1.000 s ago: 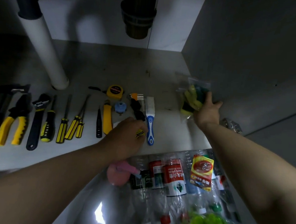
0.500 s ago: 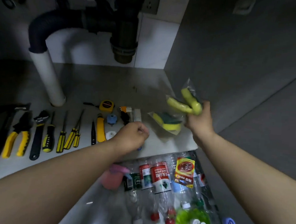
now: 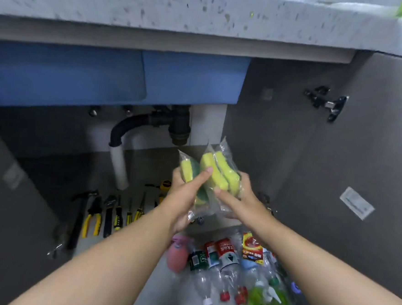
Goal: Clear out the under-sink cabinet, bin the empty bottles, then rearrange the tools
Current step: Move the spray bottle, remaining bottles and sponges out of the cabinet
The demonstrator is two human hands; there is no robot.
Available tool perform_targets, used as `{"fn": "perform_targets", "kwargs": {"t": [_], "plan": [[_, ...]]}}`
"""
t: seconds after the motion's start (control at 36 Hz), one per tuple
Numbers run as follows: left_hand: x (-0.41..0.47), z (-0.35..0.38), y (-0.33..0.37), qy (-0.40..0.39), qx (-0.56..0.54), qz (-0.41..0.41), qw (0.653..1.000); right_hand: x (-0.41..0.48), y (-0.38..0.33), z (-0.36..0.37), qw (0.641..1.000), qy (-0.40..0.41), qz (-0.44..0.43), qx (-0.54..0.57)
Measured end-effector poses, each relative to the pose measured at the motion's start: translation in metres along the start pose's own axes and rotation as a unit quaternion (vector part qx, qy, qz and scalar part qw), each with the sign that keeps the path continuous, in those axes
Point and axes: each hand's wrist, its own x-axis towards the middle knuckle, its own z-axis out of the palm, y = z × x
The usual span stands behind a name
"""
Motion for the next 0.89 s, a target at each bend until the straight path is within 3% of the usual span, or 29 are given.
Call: {"fn": "perform_targets", "kwargs": {"t": [0.19, 0.39, 0.64, 0.78, 0.89], "plan": [[-0.056, 0.0, 0.021, 0.035, 0.033, 0.056, 0.997, -0.038, -0.041, 0.023, 0.993, 0.01, -0.019, 0.116], [-0.082, -0.007, 0.018, 0.019, 0.065, 0.074, 0.995, -0.063, -0.044, 0.042, 0.992, 0.022, -0.048, 0.114], [-0.083, -0.011, 0.019, 0.02, 0.169, 0.163, 0.972, -0.069, -0.032, 0.043, 0.982, -0.005, -0.05, 0.182], [-0.082, -0.012, 0.021, 0.061, 0.207, 0.145, 0.966, -0.064, -0.029, 0.048, 0.979, -0.014, -0.052, 0.196], [-0.079, -0.009, 0.021, 0.122, 0.275, 0.15, 0.942, -0.06, -0.025, 0.052, 0.986, 0.004, -0.066, 0.154]]}}
